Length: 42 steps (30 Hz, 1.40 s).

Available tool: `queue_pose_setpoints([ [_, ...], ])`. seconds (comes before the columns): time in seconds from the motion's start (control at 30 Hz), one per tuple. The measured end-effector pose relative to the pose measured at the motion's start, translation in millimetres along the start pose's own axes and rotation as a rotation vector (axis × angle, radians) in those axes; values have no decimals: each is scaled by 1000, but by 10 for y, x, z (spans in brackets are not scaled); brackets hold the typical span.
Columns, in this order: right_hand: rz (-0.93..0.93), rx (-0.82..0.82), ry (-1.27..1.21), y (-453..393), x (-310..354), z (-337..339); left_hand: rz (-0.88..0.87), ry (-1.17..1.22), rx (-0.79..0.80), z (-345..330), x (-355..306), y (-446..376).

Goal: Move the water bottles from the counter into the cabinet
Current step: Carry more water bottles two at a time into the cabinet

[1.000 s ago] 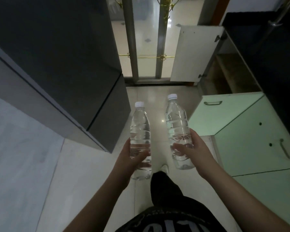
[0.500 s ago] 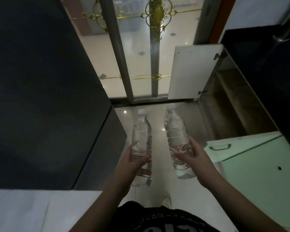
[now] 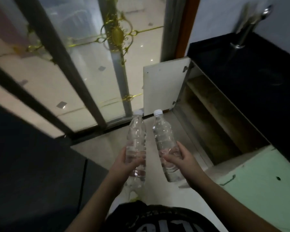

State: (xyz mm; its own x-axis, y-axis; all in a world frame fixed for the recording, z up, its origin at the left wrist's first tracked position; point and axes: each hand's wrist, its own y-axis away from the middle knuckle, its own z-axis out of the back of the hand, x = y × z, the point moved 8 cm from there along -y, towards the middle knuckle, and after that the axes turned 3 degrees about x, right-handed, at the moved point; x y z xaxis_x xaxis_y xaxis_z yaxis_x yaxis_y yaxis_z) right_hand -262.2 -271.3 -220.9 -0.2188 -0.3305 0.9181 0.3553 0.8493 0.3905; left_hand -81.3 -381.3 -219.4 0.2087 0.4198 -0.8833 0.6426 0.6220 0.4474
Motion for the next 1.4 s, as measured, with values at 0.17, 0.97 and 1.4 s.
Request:
queue_pose_setpoints([
  [0.17, 10, -213, -67, -238, 188, 323, 37, -101, 217, -176, -418, -776],
  [0.97, -117, -733, -239, -1504, 23, 2191, 380, -365, 536, -1684, -611, -3683],
  [1.4, -115, -1179, -588, -2657, -659, 2410, 526, -547, 791, -2041, -70, -5528],
])
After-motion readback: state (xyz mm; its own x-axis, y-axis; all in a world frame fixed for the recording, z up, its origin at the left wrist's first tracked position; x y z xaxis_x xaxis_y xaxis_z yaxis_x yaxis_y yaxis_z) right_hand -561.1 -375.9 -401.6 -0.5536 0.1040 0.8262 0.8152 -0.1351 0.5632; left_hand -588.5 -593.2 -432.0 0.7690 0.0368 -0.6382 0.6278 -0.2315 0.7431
